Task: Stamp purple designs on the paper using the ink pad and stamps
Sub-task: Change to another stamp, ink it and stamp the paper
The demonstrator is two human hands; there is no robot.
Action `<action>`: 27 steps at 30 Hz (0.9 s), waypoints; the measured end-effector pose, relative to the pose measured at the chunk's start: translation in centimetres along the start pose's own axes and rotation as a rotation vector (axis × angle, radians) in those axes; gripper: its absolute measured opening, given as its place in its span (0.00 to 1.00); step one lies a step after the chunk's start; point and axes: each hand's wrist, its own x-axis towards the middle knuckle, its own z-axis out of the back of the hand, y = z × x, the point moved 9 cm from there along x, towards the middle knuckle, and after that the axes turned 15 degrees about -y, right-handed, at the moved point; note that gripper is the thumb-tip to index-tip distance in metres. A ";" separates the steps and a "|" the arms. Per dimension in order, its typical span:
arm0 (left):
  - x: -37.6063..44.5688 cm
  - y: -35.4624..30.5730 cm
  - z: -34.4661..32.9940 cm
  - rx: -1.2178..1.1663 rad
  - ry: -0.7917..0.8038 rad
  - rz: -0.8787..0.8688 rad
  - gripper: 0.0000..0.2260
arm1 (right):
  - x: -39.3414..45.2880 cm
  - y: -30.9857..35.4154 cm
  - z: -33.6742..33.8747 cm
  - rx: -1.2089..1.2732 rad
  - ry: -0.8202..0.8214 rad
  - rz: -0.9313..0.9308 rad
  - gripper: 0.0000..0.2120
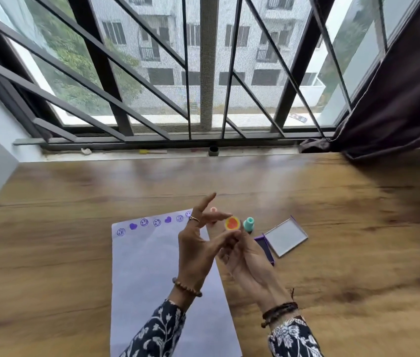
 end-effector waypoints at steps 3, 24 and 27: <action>0.0 -0.1 -0.3 -0.045 0.049 0.014 0.32 | -0.1 0.3 -0.5 0.011 -0.003 0.016 0.15; 0.4 9.3 -0.4 0.536 0.142 -0.173 0.18 | 0.3 4.9 8.7 -0.652 -0.446 0.469 0.08; -0.1 10.6 -0.5 0.631 0.171 -0.132 0.20 | -0.4 6.1 9.3 -0.776 -0.512 0.550 0.05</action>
